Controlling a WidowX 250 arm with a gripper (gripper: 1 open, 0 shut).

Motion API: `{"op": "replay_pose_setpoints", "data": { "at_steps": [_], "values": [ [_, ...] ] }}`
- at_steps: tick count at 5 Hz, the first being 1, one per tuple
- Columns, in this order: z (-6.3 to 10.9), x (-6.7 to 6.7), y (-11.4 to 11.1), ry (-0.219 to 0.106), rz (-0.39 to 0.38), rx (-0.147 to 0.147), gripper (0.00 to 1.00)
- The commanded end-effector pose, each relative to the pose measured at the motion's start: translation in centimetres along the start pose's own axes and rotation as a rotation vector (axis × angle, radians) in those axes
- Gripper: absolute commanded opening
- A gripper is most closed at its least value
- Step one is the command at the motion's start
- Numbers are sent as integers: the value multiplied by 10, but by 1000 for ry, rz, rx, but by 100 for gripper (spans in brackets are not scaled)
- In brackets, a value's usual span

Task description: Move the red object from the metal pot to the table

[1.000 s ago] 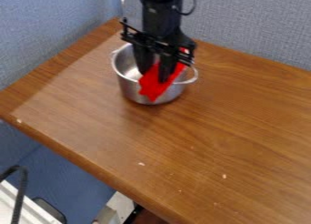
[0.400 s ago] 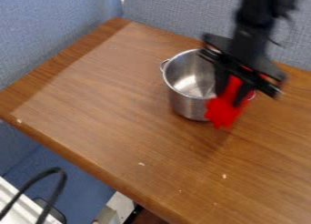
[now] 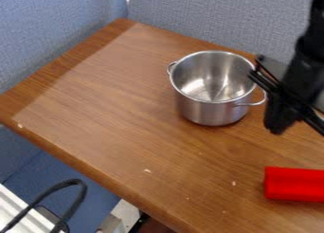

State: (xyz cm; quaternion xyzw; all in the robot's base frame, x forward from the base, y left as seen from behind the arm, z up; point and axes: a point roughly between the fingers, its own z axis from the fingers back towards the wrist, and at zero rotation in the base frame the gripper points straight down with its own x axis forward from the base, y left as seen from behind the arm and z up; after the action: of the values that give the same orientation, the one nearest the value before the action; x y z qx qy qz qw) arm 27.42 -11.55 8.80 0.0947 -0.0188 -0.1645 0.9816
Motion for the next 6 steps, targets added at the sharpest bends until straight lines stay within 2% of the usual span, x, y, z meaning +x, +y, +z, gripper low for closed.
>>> {"op": "replay_pose_setpoints", "data": {
  "at_steps": [1, 2, 3, 4, 5, 6],
  "values": [
    [11, -7, -10, -82, -128, 1, 100],
    [31, -18, 24, -120, -152, 6, 0],
    [34, -19, -12, -160, -208, 30, 0],
    [33, -17, -51, -210, -364, 25, 100],
    [25, -16, -76, -237, -448, 25, 100],
    [13, -12, -84, -223, -444, 17, 100]
  ]
}}
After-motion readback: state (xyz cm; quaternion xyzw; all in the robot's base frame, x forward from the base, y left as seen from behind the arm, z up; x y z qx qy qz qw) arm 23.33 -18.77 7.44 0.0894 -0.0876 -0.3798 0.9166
